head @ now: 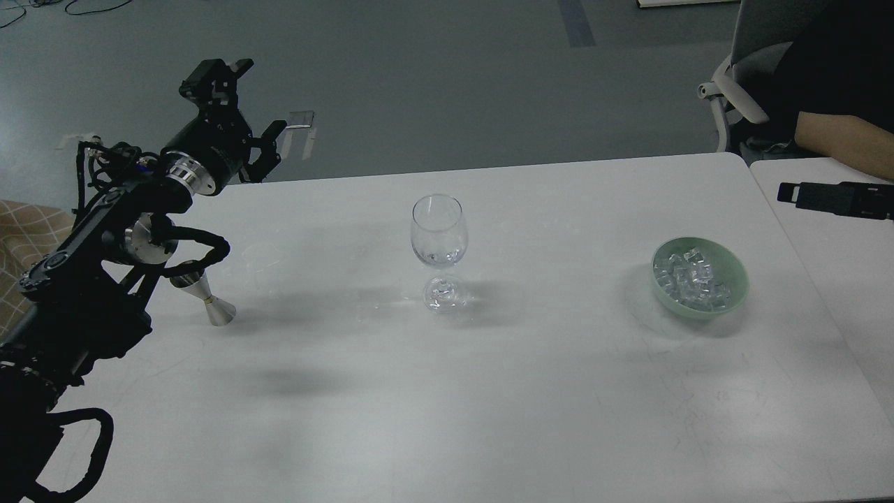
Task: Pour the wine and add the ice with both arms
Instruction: 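Reach the right gripper into the green bowl of ice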
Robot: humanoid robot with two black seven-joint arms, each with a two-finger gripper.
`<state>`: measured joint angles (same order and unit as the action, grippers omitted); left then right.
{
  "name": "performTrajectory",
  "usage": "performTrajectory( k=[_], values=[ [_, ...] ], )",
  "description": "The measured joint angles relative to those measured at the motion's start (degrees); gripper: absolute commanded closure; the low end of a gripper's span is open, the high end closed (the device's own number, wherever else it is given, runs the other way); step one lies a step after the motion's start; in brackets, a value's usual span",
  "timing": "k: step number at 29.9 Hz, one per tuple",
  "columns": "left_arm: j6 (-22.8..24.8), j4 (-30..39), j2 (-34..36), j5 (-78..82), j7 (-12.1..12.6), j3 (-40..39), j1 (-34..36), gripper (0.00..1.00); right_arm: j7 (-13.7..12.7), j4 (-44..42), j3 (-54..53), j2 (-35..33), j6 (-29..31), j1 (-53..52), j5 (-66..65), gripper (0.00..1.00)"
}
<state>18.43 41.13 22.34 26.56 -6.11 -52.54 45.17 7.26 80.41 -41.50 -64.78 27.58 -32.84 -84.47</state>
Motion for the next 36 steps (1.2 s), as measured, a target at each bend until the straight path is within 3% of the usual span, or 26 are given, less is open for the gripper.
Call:
performTrajectory(
  k=[13, 28, 33, 36],
  values=[
    [0.2, 0.0, -0.1, -0.1, 0.0, -0.1, -0.4, 0.02, -1.1, -4.6, 3.7, 12.2, 0.4, -0.8, -12.1, 0.0],
    [0.5, 0.0, -0.2, -0.1, -0.8, 0.0, -0.7, 0.02, -1.9, -9.2, 8.7, 16.9, 0.4, -3.4, -12.5, 0.02],
    [0.5, 0.0, -0.3, -0.1, -0.8, 0.1, -0.7, 0.02, -3.3, -10.2, 8.7, 18.8, 0.4, -3.4, -12.5, 0.08],
    [0.5, 0.0, -0.3, -0.1, -0.8, 0.1, -0.7, 0.02, -3.7, -10.3, 8.8, 19.2, 0.4, -3.4, -12.6, 0.22]
  ],
)
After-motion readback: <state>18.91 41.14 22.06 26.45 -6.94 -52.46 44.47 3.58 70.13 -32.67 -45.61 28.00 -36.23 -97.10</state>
